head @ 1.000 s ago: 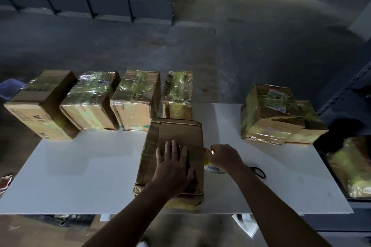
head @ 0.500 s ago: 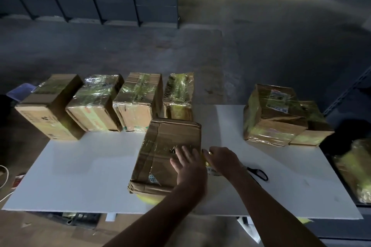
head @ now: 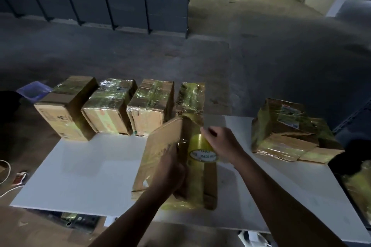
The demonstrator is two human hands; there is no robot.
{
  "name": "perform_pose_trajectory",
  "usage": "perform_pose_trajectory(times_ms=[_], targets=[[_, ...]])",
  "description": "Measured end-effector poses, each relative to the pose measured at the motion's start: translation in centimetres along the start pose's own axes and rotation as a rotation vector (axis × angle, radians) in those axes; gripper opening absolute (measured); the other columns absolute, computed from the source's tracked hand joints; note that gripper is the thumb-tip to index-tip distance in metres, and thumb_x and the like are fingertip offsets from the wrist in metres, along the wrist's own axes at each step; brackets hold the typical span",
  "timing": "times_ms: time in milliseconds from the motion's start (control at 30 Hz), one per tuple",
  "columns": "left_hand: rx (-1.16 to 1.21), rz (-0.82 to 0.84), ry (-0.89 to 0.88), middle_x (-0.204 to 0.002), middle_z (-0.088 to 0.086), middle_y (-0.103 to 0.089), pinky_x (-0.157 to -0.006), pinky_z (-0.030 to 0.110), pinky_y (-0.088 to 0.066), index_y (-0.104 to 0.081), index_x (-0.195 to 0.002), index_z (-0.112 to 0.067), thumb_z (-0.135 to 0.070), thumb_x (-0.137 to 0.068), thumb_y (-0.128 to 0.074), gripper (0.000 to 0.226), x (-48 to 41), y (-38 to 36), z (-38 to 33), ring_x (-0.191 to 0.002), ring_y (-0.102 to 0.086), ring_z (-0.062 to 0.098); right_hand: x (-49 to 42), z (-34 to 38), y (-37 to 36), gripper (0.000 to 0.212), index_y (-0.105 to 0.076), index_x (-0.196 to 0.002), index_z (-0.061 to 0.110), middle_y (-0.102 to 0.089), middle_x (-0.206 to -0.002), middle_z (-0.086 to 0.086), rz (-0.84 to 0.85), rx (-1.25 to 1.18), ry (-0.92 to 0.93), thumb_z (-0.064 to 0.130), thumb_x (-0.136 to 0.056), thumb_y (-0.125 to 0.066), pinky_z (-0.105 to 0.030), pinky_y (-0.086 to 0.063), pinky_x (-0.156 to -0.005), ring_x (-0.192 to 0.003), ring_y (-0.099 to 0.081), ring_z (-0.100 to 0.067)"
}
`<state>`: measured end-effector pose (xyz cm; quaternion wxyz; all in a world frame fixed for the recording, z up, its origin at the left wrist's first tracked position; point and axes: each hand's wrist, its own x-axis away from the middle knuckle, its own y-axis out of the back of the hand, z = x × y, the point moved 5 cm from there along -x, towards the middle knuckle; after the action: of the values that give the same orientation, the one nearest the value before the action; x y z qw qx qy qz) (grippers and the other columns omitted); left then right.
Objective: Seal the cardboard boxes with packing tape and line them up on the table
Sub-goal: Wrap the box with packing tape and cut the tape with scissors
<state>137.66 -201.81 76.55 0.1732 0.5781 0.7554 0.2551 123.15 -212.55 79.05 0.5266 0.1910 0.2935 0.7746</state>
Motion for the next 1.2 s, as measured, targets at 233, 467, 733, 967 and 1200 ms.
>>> perform_pose_trajectory(times_ms=[233, 467, 733, 967, 1200], targets=[[0.377, 0.022, 0.223, -0.132, 0.006, -0.058, -0.096, 0.047, -0.051, -0.05, -0.135, -0.027, 0.007, -0.085, -0.04, 0.062, 1.7, 1.0, 4.6, -0.117, -0.056, 0.023, -0.8, 2.8, -3.6, 0.047, -0.046, -0.059, 0.018, -0.04, -0.054, 0.002, 0.092, 0.013, 0.055, 0.05, -0.092, -0.052, -0.03, -0.032, -0.052, -0.049, -0.042, -0.012], [-0.306, 0.196, -0.124, -0.16, -0.015, -0.005, -0.117, 0.048, -0.025, -0.004, -0.153, -0.035, -0.017, -0.094, -0.04, 0.072, 0.9, 1.7, 7.4, -0.149, -0.005, 0.022, 0.3, 2.5, -6.5, 0.048, -0.059, -0.05, 0.033, -0.047, -0.046, 0.013, 0.072, -0.121, -0.039, 0.044, -0.096, -0.05, -0.023, -0.032, -0.056, -0.047, -0.046, -0.001], [-0.84, 0.304, -0.213, -0.145, 0.0, -0.049, -0.097, 0.069, -0.038, -0.046, -0.142, -0.02, -0.043, -0.088, -0.028, 0.062, 0.3, 2.3, 8.3, -0.127, -0.05, 0.039, 0.0, 3.0, -4.1, 0.054, -0.056, -0.06, 0.007, -0.046, -0.052, -0.003, 0.084, 0.188, -0.017, 0.047, -0.095, -0.047, -0.027, -0.033, -0.052, -0.048, -0.044, -0.014], [-0.841, 0.299, -0.237, -0.162, 0.01, -0.005, -0.116, 0.058, 0.001, -0.009, -0.153, -0.011, -0.037, -0.101, -0.034, 0.064, -0.3, 0.9, 5.1, -0.148, 0.001, 0.033, 0.4, 2.1, -2.2, 0.048, -0.048, -0.053, 0.016, -0.044, -0.049, 0.003, 0.03, 0.301, -0.083, 0.038, -0.095, -0.05, -0.024, -0.028, -0.047, -0.046, -0.04, -0.01], [-0.679, 0.293, -0.373, -0.162, 0.007, 0.006, -0.119, 0.035, 0.011, 0.005, -0.153, -0.011, -0.058, -0.086, 0.006, 0.082, 0.3, -2.6, 4.9, -0.148, 0.011, 0.021, 1.3, 1.6, -2.1, 0.034, -0.06, -0.069, 0.025, -0.054, -0.06, 0.007, 0.097, 0.137, -0.097, 0.043, -0.096, -0.049, -0.022, -0.037, -0.052, -0.053, -0.05, -0.002]])
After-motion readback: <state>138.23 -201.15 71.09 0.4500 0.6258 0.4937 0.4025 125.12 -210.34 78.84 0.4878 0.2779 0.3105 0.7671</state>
